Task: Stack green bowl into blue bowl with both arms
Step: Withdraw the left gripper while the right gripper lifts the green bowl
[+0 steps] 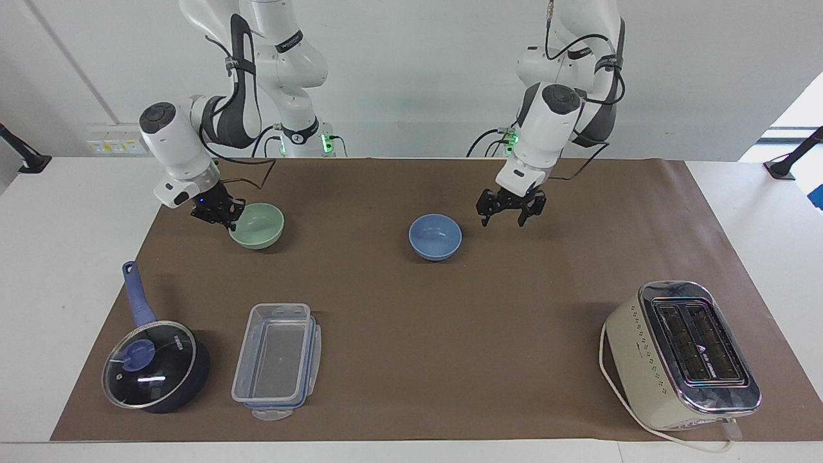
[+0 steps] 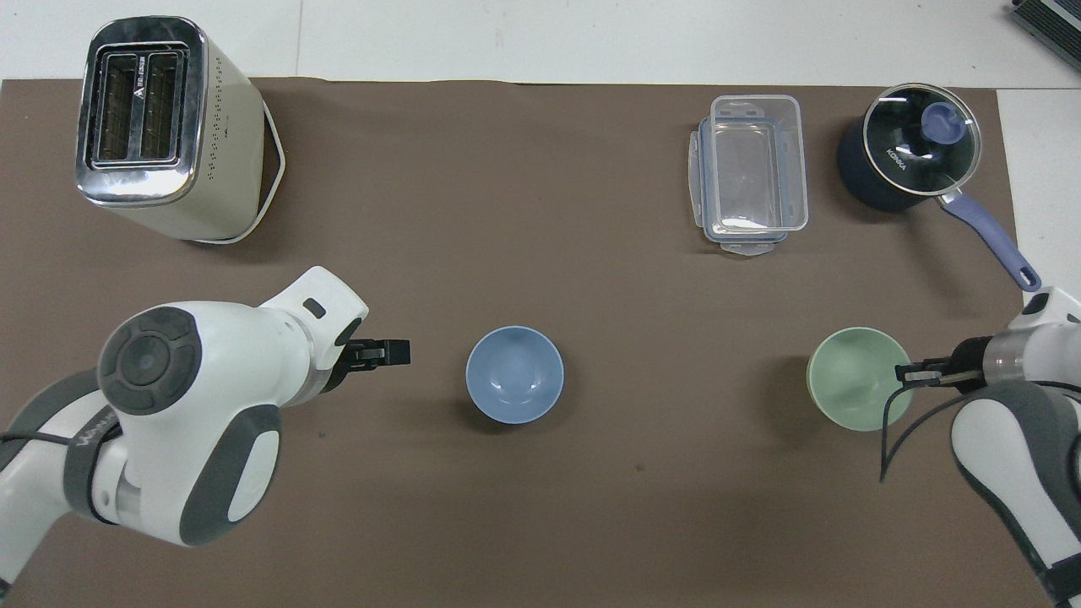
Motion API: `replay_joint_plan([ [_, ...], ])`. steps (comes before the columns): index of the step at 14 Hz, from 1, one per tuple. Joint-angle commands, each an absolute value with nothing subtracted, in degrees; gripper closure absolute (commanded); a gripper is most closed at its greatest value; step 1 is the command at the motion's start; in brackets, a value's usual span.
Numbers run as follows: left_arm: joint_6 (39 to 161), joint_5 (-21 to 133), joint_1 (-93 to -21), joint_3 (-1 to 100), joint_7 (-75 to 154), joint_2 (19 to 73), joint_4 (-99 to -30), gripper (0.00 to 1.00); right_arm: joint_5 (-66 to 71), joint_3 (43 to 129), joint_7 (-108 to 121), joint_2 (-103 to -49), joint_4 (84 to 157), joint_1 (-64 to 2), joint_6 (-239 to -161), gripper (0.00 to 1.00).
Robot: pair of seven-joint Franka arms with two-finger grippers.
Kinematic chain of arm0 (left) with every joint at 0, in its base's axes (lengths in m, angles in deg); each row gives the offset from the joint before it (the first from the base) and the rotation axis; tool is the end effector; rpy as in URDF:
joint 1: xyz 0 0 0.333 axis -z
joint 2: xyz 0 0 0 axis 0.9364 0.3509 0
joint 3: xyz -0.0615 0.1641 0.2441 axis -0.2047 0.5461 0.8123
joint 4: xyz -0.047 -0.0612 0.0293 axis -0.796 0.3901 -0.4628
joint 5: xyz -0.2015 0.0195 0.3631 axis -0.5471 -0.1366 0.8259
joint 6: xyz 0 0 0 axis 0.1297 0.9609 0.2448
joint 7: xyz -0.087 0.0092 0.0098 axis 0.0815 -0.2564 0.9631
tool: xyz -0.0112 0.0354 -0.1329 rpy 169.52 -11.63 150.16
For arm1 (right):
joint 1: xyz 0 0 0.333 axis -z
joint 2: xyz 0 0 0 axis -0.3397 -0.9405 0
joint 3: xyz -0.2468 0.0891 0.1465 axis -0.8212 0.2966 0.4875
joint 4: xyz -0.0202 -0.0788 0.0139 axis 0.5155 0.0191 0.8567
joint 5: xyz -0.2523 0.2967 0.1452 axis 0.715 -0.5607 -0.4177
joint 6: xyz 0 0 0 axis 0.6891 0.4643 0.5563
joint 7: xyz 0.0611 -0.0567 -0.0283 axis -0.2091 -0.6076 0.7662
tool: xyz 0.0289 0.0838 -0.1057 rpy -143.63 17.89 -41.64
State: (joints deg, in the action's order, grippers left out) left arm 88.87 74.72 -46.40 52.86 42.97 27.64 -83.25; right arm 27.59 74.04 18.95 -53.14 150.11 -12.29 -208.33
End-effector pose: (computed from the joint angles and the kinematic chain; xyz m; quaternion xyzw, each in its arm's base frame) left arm 0.4938 -0.2133 0.3830 0.9971 -0.0032 0.0405 0.0638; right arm 0.4989 -0.1037 0.3343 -0.9981 -0.0438 -0.0130 0.0404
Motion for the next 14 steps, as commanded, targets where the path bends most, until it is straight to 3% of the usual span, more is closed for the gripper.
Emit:
replay_joint_plan([
  [1, 84.08, 76.50, -51.07, 52.43, 38.57, 25.04, -79.84, 0.00, 25.05, 74.38, 20.68, -50.55, 145.98, -12.47, -201.71, 1.00],
  [3, 76.01, 76.50, -55.28, 52.43, 33.75, 26.26, -71.86, 0.00, 24.96, 74.38, 19.72, -50.45, 140.46, -13.27, -194.52, 1.00],
  [6, 69.13, 76.50, -59.59, 52.43, 27.94, 26.97, -65.06, 0.00, 24.88, 75.26, 14.81, -50.54, 133.76, -15.02, -187.81, 1.00],
  [10, 60.88, 76.50, -67.50, 52.43, 17.66, 27.85, -55.84, 0.00, 24.88, 76.23, 4.28, -50.98, 131.11, -21.94, -187.53, 1.00],
  [14, 54.02, 76.50, -70.95, 52.61, 16.23, 31.01, -47.84, 0.00, 24.88, 76.58, -7.60, -51.59, 130.93, -30.12, -188.33, 1.00],
])
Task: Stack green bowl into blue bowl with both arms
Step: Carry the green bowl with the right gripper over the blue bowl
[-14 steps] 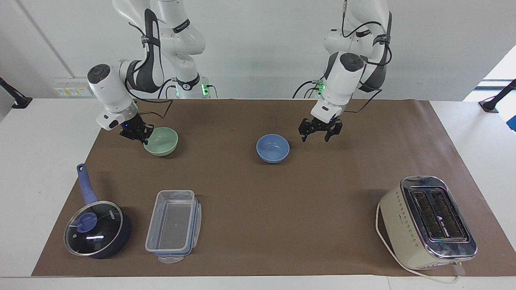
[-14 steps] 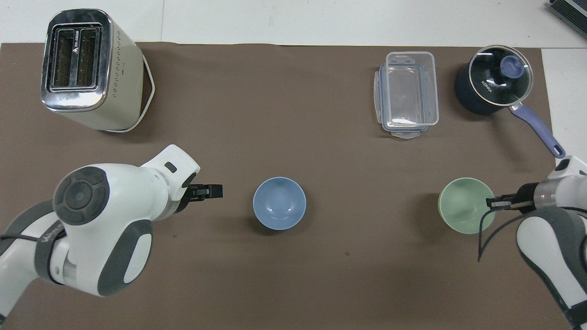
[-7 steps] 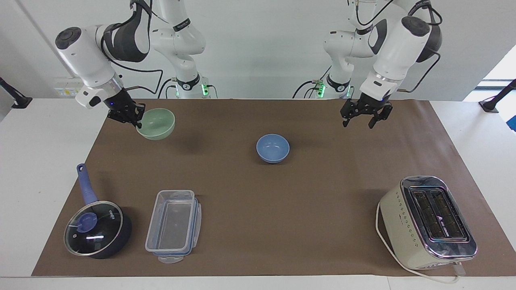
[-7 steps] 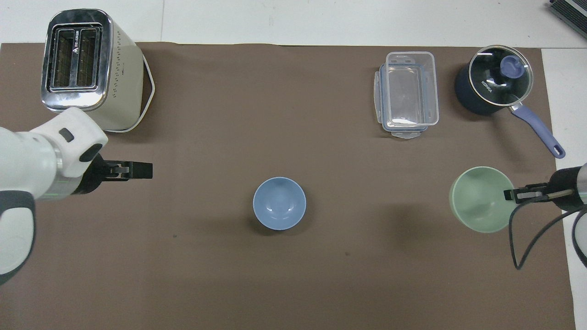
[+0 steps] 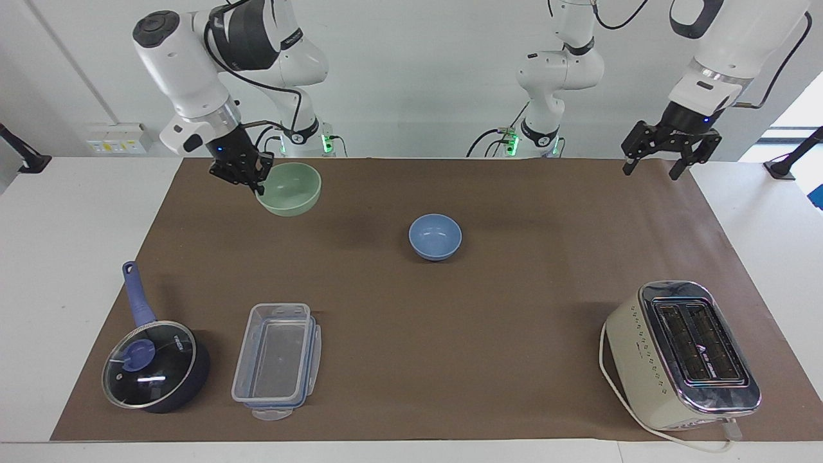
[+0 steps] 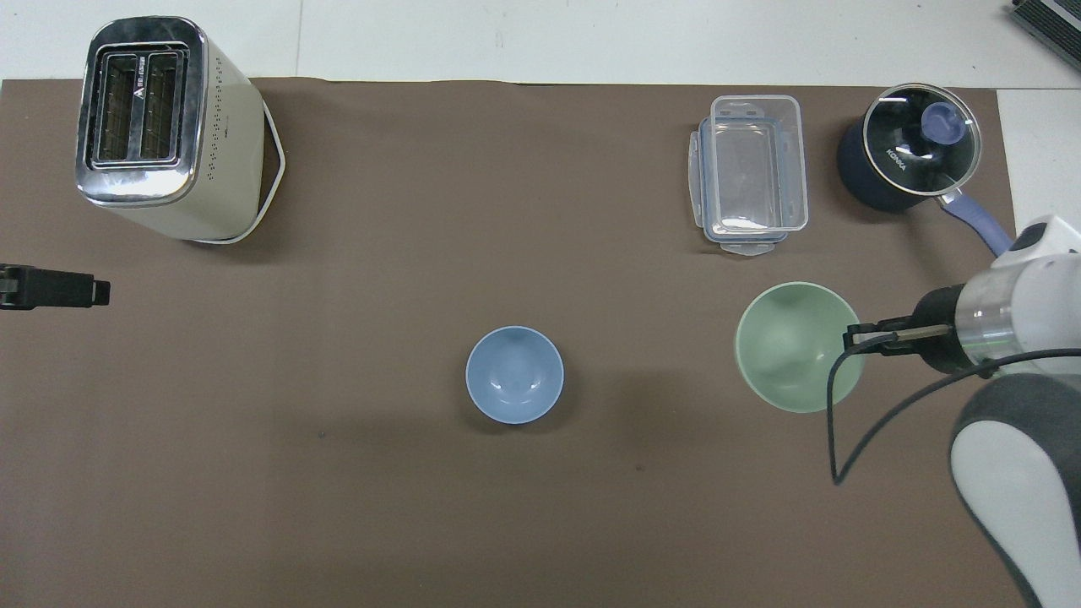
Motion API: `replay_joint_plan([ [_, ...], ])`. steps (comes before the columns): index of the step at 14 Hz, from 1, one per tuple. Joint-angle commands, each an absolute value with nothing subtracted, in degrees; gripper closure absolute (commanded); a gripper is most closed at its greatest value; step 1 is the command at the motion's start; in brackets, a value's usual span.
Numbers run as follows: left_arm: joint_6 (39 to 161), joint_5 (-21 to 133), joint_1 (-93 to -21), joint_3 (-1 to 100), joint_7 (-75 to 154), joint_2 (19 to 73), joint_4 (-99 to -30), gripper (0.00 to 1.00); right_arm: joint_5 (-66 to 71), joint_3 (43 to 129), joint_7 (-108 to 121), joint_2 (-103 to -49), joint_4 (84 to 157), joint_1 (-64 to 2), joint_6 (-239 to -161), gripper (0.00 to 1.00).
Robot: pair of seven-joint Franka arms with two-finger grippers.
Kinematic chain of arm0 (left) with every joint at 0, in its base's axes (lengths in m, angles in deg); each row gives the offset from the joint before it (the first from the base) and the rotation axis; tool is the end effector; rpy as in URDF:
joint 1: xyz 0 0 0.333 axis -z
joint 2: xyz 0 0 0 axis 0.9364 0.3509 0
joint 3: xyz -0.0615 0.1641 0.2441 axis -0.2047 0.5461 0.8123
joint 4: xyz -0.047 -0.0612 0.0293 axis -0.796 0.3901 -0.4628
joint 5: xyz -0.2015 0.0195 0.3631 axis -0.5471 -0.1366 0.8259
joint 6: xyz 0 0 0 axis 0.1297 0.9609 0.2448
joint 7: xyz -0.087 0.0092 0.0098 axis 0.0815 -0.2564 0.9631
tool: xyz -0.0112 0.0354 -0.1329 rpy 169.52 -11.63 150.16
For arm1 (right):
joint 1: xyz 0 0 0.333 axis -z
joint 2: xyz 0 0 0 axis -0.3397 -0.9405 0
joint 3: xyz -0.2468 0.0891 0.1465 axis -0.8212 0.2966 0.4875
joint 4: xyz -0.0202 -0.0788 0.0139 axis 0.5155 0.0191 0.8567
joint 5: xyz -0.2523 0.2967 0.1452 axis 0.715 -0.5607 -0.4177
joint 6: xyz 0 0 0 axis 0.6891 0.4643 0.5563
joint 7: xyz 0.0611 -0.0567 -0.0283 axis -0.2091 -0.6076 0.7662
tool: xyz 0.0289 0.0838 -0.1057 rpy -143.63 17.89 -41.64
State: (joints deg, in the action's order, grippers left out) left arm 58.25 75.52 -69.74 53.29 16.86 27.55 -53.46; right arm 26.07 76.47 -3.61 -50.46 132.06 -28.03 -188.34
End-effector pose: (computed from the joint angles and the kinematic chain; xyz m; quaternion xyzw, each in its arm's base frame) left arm 0.5496 -0.0013 0.5959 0.9961 -0.0506 0.0574 0.0437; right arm 0.5286 0.0655 0.4830 -0.9980 -0.0165 -0.0036 0.0606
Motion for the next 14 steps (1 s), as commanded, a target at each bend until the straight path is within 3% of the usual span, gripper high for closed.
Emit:
replay_joint_plan([
  [1, 52.08, 76.76, -70.95, 52.61, 16.32, 31.89, -45.82, 0.00, 24.96, 76.58, -10.58, -52.38, 130.94, -32.41, -188.68, 1.00],
  [8, 48.20, 80.54, -70.42, 52.34, 16.67, 31.64, -44.30, 0.00, 24.18, 76.84, -29.84, -61.60, 130.94, -47.44, -201.40, 1.00],
  [14, 47.94, 80.19, -70.78, 52.34, 16.67, 32.95, -43.51, 0.00, 20.83, 76.84, -32.67, -66.79, 131.20, -52.47, -207.83, 1.00],
])
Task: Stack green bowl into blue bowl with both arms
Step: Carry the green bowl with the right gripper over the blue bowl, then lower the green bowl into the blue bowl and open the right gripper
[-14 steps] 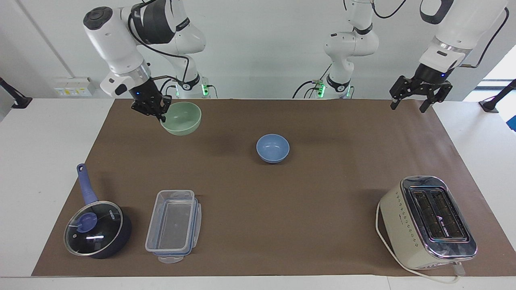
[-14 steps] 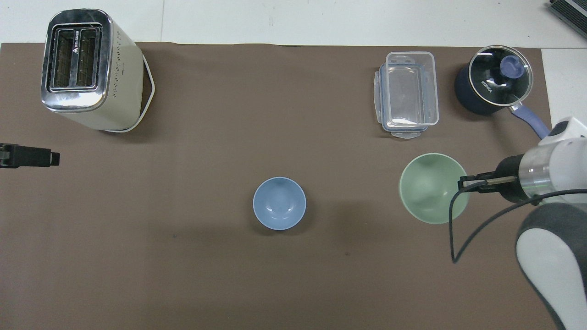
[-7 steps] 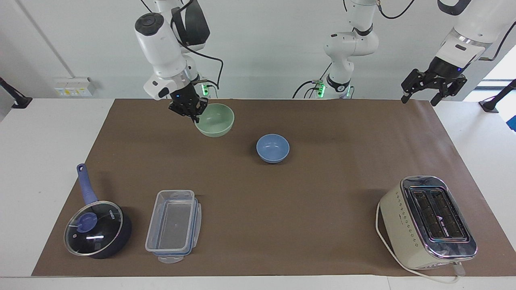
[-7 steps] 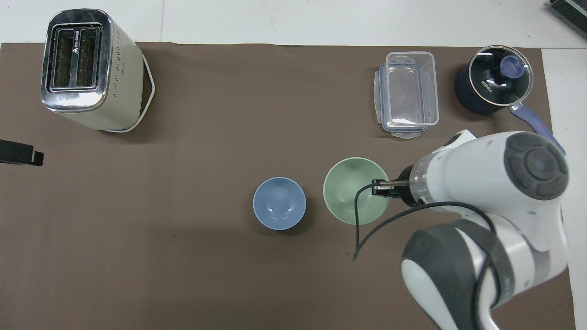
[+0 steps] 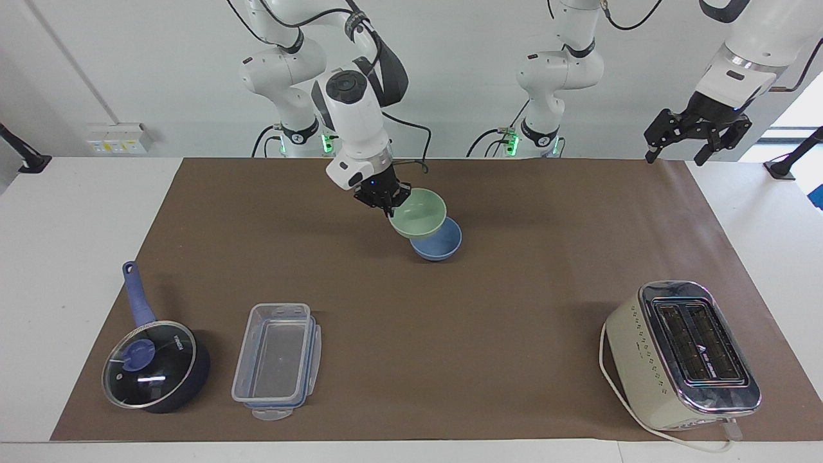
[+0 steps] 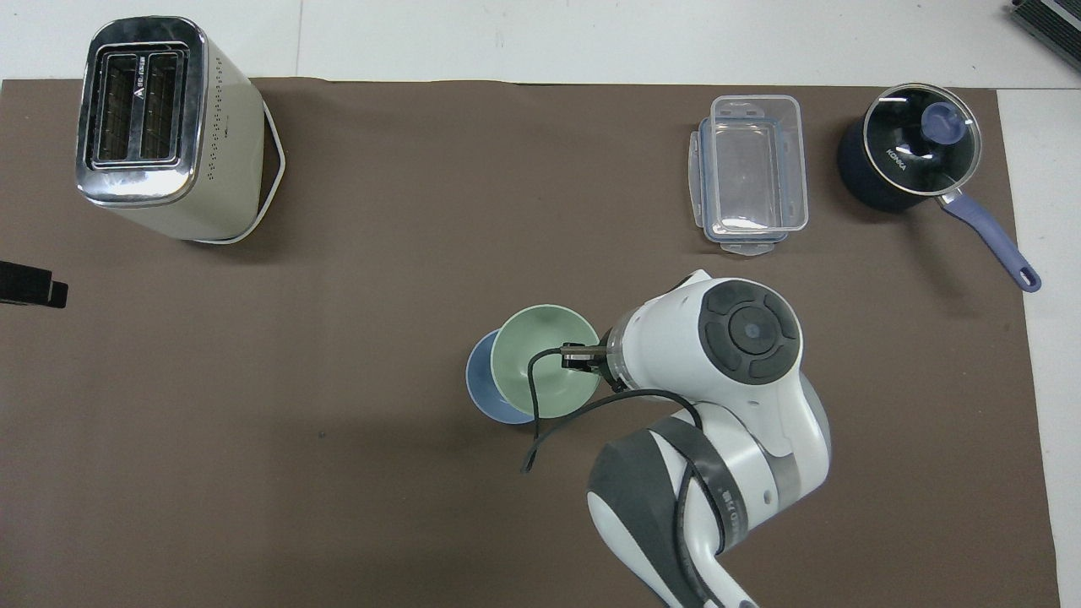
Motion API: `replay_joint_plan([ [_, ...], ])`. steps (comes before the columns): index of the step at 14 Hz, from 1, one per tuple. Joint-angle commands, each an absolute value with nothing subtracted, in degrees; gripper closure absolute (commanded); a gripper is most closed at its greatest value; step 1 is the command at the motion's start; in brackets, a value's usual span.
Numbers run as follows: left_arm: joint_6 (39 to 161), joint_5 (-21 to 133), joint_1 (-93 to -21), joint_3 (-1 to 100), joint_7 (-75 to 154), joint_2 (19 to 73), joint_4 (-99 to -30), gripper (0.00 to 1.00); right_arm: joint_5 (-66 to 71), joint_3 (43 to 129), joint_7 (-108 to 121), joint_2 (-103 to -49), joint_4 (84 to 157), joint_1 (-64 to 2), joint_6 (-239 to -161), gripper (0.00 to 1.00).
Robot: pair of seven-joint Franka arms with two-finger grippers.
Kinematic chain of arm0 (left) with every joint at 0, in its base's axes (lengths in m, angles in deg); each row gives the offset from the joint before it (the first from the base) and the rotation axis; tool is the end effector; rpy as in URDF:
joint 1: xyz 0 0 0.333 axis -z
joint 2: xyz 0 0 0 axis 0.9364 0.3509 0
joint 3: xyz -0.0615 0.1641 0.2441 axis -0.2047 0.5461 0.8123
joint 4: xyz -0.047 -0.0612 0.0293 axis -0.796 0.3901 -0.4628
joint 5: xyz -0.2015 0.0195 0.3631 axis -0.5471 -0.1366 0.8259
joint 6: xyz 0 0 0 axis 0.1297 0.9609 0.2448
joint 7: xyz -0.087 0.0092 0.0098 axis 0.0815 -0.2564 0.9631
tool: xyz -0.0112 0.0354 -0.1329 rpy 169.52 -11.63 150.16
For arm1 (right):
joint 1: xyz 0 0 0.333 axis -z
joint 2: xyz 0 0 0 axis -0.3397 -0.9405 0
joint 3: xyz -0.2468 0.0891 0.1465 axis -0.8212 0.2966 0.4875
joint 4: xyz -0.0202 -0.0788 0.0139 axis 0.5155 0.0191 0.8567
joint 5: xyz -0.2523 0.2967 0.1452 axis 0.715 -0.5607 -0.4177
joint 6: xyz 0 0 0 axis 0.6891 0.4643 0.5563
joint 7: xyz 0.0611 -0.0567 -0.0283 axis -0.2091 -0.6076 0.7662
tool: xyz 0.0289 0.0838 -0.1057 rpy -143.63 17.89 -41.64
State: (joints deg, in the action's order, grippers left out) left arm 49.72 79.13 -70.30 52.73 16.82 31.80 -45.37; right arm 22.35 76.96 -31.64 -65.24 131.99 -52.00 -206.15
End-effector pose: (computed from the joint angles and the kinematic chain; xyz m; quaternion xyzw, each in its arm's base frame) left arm 0.5551 0.0060 0.6108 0.9983 -0.0546 0.0143 0.0145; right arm 0.5110 0.3118 0.3666 -0.9954 0.0470 0.0082 0.0834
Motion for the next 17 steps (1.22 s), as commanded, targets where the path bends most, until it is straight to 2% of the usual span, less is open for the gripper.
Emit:
replay_joint_plan([
  [1, 47.76, 80.01, -70.95, 52.34, 16.67, 33.82, -42.73, 0.00, 20.66, 76.93, -32.76, -67.32, 131.20, -52.55, -208.80, 1.00],
  [4, 45.13, 80.10, -70.77, 52.34, 16.75, 35.23, -40.17, 0.00, 19.78, 77.20, -33.28, -69.34, 131.20, -54.22, -211.18, 1.00],
  [12, 46.09, 80.10, -69.90, 52.17, 16.93, 34.44, -40.88, 0.00, 19.78, 77.20, -34.17, -72.77, 131.99, -56.51, -216.36, 1.00],
  [17, 46.09, 80.10, -69.89, 52.08, 16.84, 34.36, -41.14, 0.00, 20.13, 77.20, -33.29, -72.95, 132.25, -56.07, -216.54, 1.00],
])
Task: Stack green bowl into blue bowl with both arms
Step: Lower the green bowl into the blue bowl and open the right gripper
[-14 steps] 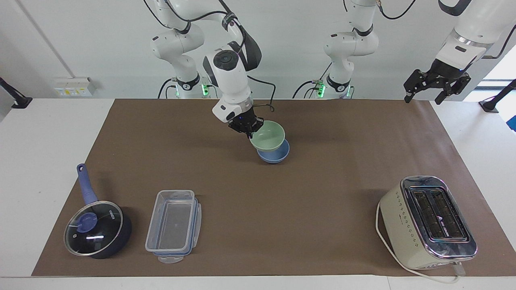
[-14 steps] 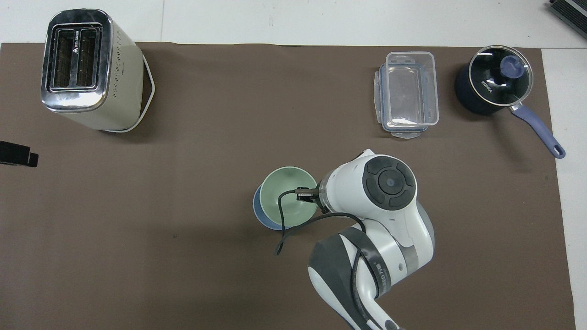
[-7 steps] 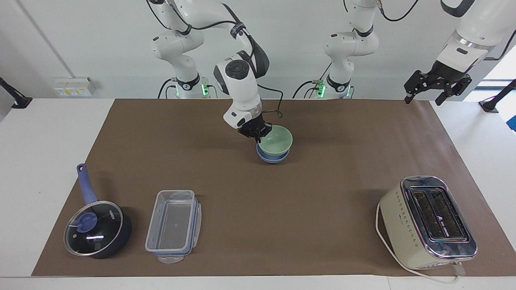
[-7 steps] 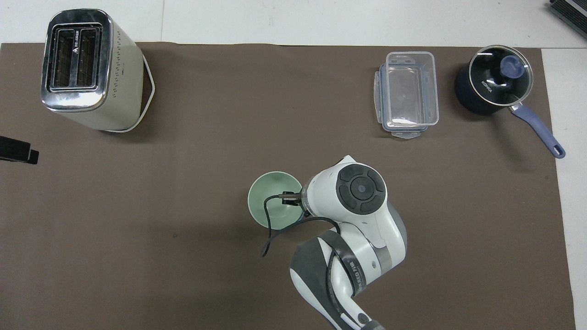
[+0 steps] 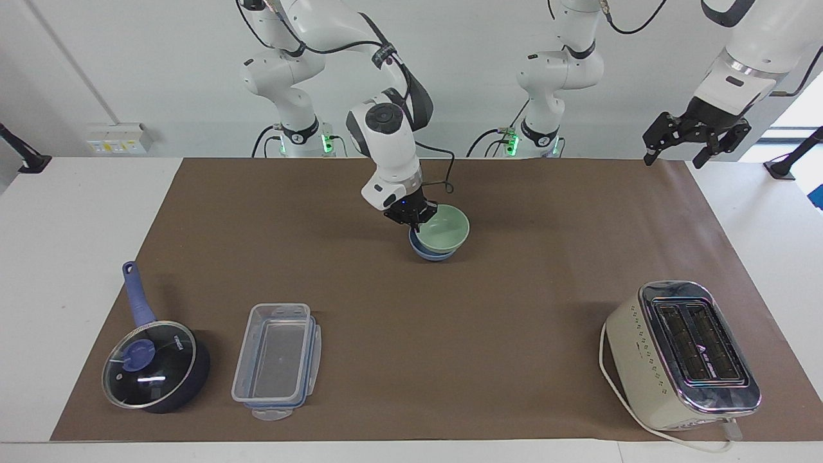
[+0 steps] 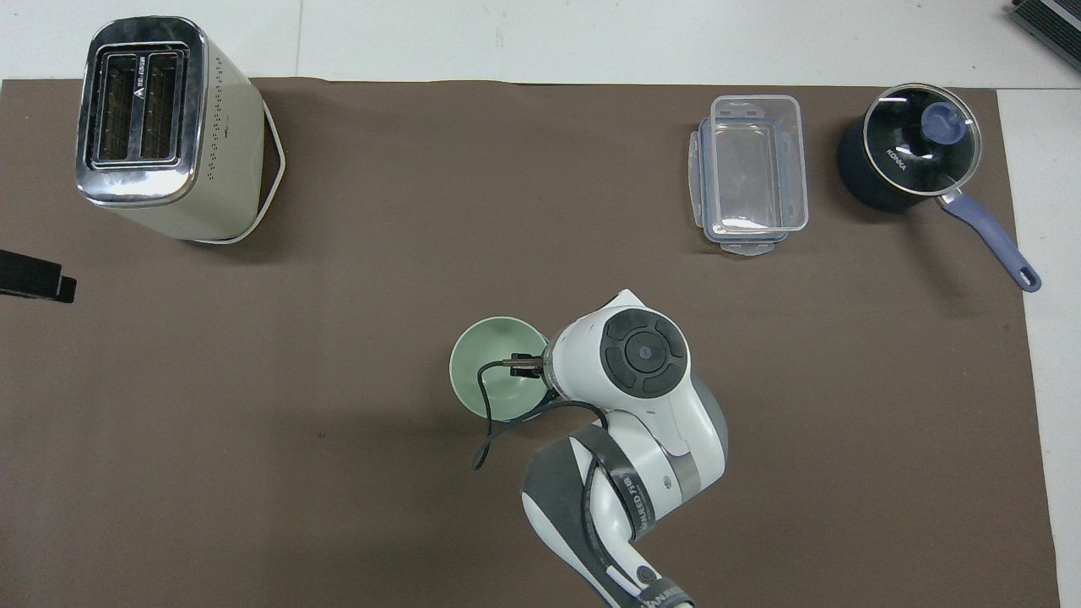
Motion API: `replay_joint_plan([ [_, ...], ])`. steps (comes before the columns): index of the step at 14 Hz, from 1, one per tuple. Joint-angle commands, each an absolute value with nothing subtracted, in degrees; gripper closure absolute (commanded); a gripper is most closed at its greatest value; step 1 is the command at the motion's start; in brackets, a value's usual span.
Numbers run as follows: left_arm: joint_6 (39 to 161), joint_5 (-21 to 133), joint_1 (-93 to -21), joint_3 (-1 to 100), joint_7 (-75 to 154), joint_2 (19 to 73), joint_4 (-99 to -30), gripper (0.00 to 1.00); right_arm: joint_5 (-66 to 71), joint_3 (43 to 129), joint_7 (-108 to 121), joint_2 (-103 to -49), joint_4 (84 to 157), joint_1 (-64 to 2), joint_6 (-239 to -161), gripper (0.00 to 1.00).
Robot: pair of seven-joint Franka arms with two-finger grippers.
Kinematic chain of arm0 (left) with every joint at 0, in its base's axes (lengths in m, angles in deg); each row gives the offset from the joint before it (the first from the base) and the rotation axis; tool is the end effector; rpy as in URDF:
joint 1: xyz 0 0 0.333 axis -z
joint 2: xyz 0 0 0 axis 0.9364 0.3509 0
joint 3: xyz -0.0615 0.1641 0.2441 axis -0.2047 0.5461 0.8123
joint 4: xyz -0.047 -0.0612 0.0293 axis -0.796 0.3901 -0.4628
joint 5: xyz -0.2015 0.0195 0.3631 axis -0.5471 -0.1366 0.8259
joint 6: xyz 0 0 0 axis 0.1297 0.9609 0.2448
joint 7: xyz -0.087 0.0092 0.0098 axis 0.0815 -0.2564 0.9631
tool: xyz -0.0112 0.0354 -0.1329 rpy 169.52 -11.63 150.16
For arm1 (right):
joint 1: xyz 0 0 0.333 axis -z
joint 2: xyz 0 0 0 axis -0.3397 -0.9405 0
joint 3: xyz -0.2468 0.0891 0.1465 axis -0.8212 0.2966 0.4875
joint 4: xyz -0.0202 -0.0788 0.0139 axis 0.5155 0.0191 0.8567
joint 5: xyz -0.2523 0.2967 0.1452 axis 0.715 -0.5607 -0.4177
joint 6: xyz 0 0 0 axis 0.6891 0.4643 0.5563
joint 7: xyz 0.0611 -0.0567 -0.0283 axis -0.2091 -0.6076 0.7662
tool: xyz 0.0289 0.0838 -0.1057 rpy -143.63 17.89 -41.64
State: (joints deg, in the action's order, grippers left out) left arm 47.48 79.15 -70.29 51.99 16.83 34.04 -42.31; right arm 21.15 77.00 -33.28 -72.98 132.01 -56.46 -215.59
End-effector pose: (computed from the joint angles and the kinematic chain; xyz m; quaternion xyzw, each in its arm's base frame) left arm 0.5621 -0.0014 0.6117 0.9980 -0.0614 0.0018 0.0150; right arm 0.5045 0.3601 0.3002 -0.9952 0.0395 -0.0009 0.0891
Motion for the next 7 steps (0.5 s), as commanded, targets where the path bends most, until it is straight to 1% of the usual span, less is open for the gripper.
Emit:
replay_joint_plan([
  [1, 46.00, 80.10, -69.89, 52.08, 16.84, 34.36, -41.14, 0.00, 20.30, 77.20, -33.20, -73.04, 132.25, -55.81, -216.54, 1.00],
  [7, 46.00, 80.10, -69.89, 51.99, 16.93, 34.09, -41.67, 0.00, 20.83, 77.11, -33.11, -72.60, 133.30, -55.81, -216.54, 1.00],
])
